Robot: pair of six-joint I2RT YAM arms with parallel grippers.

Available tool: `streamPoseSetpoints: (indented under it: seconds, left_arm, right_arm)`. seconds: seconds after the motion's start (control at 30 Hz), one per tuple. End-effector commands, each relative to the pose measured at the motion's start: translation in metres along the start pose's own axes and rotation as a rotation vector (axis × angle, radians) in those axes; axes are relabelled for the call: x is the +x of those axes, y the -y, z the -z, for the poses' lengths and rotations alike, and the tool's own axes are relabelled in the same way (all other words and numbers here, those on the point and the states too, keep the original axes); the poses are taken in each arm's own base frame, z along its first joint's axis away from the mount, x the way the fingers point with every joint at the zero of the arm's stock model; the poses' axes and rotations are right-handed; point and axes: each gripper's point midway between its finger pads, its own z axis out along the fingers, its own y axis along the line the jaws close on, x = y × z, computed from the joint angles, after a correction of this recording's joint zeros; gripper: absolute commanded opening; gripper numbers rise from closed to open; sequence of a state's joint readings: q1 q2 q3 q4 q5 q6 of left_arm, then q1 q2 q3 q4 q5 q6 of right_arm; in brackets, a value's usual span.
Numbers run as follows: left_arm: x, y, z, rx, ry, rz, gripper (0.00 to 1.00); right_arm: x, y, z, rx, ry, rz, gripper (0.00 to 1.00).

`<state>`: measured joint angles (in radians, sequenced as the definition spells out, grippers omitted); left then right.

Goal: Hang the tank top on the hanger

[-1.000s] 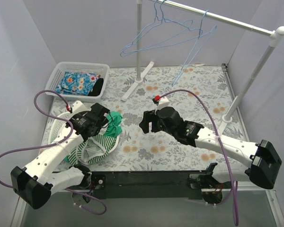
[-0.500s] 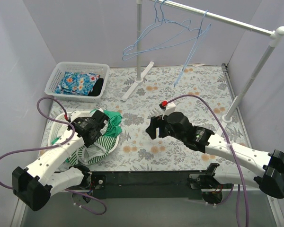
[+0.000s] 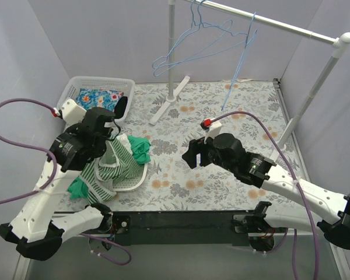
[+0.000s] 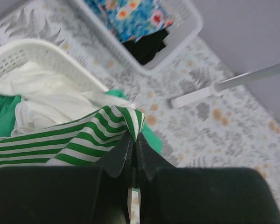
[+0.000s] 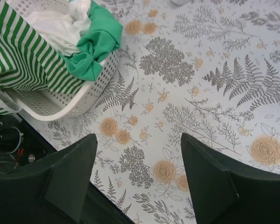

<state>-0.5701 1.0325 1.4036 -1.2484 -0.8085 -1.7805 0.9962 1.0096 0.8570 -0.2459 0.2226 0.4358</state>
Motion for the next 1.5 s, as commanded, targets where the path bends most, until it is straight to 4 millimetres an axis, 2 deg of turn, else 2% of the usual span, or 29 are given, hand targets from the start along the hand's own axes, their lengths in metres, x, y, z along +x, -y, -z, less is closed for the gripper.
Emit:
streamPoseSetpoints:
  seconds: [0.0, 0.03, 0.13, 0.17, 0.23, 0.27, 0.3, 0.4, 0.43, 0.53, 0.63, 0.7, 0.83, 0.87, 0.93, 1.07, 1.1, 1.17, 1.2, 1.27, 1.3, 1.37, 1.4, 1.43, 1.47]
  left_arm:
    - [-0.092, 0.037, 0.034, 0.172, 0.26, -0.022, 0.0]
    - [-0.103, 0.045, 0.042, 0.212, 0.28, -0.017, 0.0]
    - [-0.135, 0.085, 0.067, 0.371, 0.325, -0.028, 0.0]
    - [-0.149, 0.102, 0.077, 0.42, 0.337, -0.016, 0.0]
    - [-0.153, 0.129, 0.09, 0.53, 0.321, -0.041, 0.0]
    - [-0.164, 0.137, 0.102, 0.576, 0.331, -0.017, 0.0]
    - [-0.16, 0.155, 0.101, 0.617, 0.316, -0.046, 0.0]
    - [-0.168, 0.182, 0.113, 0.7, 0.315, -0.068, 0.0]
    - [-0.164, 0.193, 0.119, 0.759, 0.291, -0.088, 0.0]
    - [-0.165, 0.205, 0.128, 0.809, 0.267, -0.091, 0.0]
    - [-0.173, 0.2, 0.14, 0.841, 0.29, -0.068, 0.0]
    - [-0.177, 0.204, 0.152, 0.903, 0.3, -0.061, 0.0]
    - [-0.158, 0.23, 0.174, 1.081, 0.205, -0.088, 0.0]
    - [-0.147, 0.242, 0.178, 1.135, 0.153, -0.1, 0.0]
    - [-0.135, 0.252, 0.18, 1.179, 0.097, -0.102, 0.0]
    - [-0.085, 0.284, 0.183, 1.248, -0.049, -0.138, 0.0]
    - [-0.069, 0.291, 0.195, 1.247, -0.047, -0.157, 0.0]
    - [-0.049, 0.299, 0.201, 1.247, -0.07, -0.173, 0.0]
    - [-0.025, 0.301, 0.195, 1.229, -0.13, -0.18, 0.0]
    - [0.005, 0.306, 0.194, 1.246, -0.184, -0.184, 0.0]
    - [0.044, 0.302, 0.185, 1.221, -0.26, -0.22, 0.0]
    - [0.085, 0.299, 0.175, 1.198, -0.336, -0.242, 0.0]
    - [0.129, 0.286, 0.152, 1.138, -0.416, -0.286, 0.0]
    - [0.15, 0.279, 0.151, 1.152, -0.488, -0.293, 0.0]
    - [0.162, 0.278, 0.149, 1.169, -0.505, -0.288, 0.0]
  right_arm:
    - [-0.047, -0.014, 0.026, -0.034, 0.107, 0.018, 0.8]
    - [-0.06, -0.016, 0.033, -0.033, 0.137, 0.012, 0.8]
    - [-0.074, -0.012, 0.048, 0.002, 0.16, 0.014, 0.8]
    - [-0.09, -0.015, 0.058, 0.001, 0.197, 0.009, 0.8]
    - [-0.103, -0.008, 0.072, 0.042, 0.226, 0.02, 0.81]
    - [-0.119, -0.011, 0.083, 0.041, 0.264, 0.018, 0.81]
    - [-0.128, -0.01, 0.09, 0.05, 0.284, 0.026, 0.81]
    - [-0.151, -0.006, 0.114, 0.082, 0.346, 0.026, 0.81]
    - [-0.157, -0.002, 0.121, 0.104, 0.367, 0.033, 0.81]
    - [-0.17, 0.003, 0.14, 0.128, 0.416, 0.038, 0.83]
    - [-0.175, 0.006, 0.15, 0.139, 0.44, 0.042, 0.83]
    - [-0.179, 0.01, 0.154, 0.162, 0.455, 0.045, 0.83]
    - [-0.186, 0.015, 0.156, 0.202, 0.467, 0.072, 0.84]
    - [-0.187, 0.015, 0.157, 0.206, 0.469, 0.084, 0.84]
    - [-0.192, 0.015, 0.159, 0.216, 0.477, 0.082, 0.84]
    - [-0.201, 0.015, 0.167, 0.221, 0.501, 0.08, 0.84]
    - [-0.203, 0.016, 0.169, 0.228, 0.506, 0.082, 0.84]
    - [-0.206, 0.017, 0.174, 0.234, 0.515, 0.077, 0.84]
    - [-0.205, 0.018, 0.176, 0.237, 0.518, 0.071, 0.84]
    - [-0.198, 0.021, 0.173, 0.239, 0.504, 0.062, 0.84]
    - [-0.195, 0.023, 0.175, 0.243, 0.505, 0.054, 0.84]
    - [-0.184, 0.028, 0.172, 0.254, 0.484, 0.037, 0.84]
    - [-0.171, 0.034, 0.167, 0.269, 0.462, 0.036, 0.84]
    - [-0.164, 0.036, 0.165, 0.269, 0.452, 0.009, 0.84]
    - [-0.153, 0.039, 0.159, 0.274, 0.427, 0.006, 0.83]
